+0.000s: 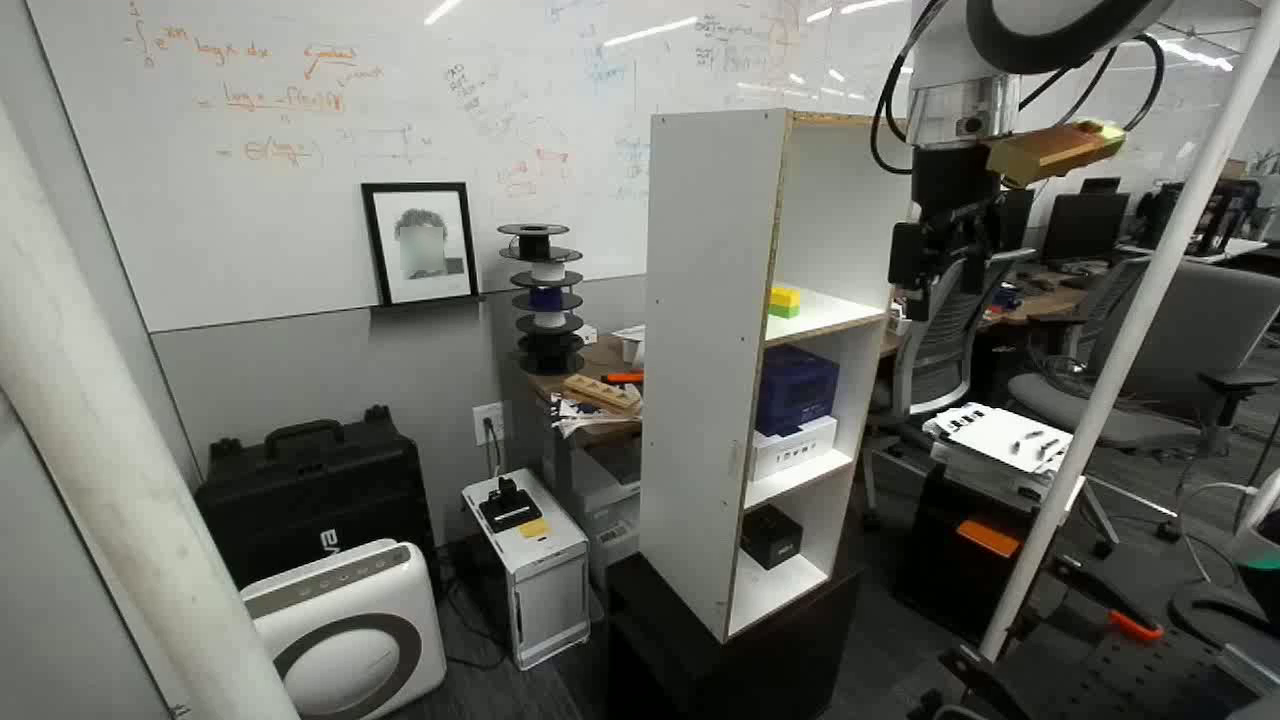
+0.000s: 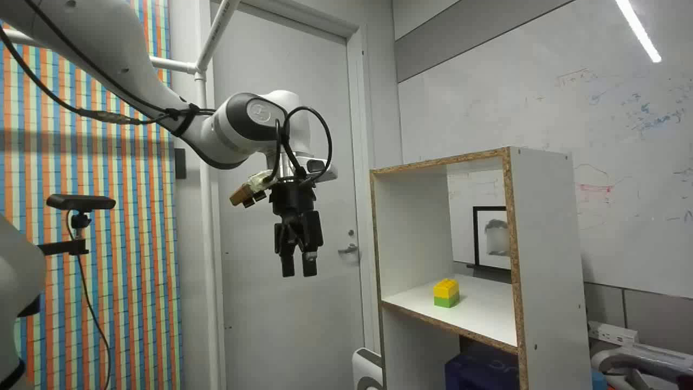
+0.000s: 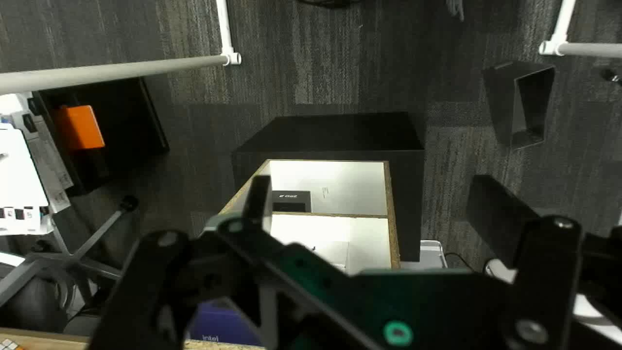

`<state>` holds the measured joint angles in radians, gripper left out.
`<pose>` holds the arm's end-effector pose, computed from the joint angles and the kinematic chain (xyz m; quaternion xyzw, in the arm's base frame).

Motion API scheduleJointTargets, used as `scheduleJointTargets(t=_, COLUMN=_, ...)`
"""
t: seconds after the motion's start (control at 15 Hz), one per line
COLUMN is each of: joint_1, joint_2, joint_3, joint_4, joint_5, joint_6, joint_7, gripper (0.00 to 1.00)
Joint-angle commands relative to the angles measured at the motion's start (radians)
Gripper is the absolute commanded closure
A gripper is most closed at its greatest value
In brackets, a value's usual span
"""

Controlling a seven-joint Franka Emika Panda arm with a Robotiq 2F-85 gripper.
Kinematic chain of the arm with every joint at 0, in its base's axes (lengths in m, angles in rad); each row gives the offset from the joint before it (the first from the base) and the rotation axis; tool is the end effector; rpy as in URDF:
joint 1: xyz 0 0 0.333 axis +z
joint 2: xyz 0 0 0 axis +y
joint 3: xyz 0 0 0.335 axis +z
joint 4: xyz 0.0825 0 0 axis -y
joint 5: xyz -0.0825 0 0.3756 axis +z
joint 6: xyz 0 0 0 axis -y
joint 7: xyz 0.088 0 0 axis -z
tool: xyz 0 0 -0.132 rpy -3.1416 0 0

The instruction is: Put the yellow and green object on top of the shelf

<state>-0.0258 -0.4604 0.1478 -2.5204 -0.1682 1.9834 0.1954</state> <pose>0.3727 0.0318 0.4279 0.9932 -0.0086 -0.0248 0.1131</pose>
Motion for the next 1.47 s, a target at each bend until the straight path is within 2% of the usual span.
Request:
scheduleJointTargets(t=0.0, joint_1=0.016, joint_2=0.001, joint_3=-0.015, joint_4=0.005, joint_5=-0.007, joint_6=-0.002, joint_7=0.006, gripper=0.00)
scheduleJointTargets(t=0.27, joint_1=0.023, joint_2=-0.006, joint_3=-0.030, joint_4=0.008, joint_5=0.013, joint_6=0.012, joint_7=-0.024, gripper=0.00)
scheduleJointTargets(t=0.47, joint_1=0.036, joint_2=0.006, joint_3=-0.156, joint_4=0.002, joint_5=0.128, joint_6=0.079, joint_7=-0.225, gripper=0.00)
scheduleJointTargets(t=0.67, joint_1=0.025, joint_2=0.084, joint_3=-0.282, joint_4=0.047, joint_5=0.174, joint_6=0.151, joint_7=-0.471, gripper=0.00)
scheduleJointTargets(t=0.87, joint_1=0.031, joint_2=0.169, joint_3=-0.350, joint_4=0.091, joint_5=0.203, joint_6=0.232, joint_7=-0.642, gripper=0.00)
scheduleJointTargets(t=1.0, joint_1=0.032, joint_2=0.232, joint_3=-0.351, joint_4=0.097, joint_5=0.212, joint_6=0.346, joint_7=-0.680, gripper=0.00)
scheduleJointTargets(t=1.13, joint_1=0.034, joint_2=0.292, joint_3=-0.340, joint_4=0.089, joint_5=0.226, joint_6=0.508, joint_7=-0.696, gripper=0.00)
scheduleJointTargets(t=1.4, joint_1=0.052, joint_2=0.418, joint_3=-0.320, joint_4=0.113, joint_5=0.356, joint_6=0.752, joint_7=-0.723, gripper=0.00)
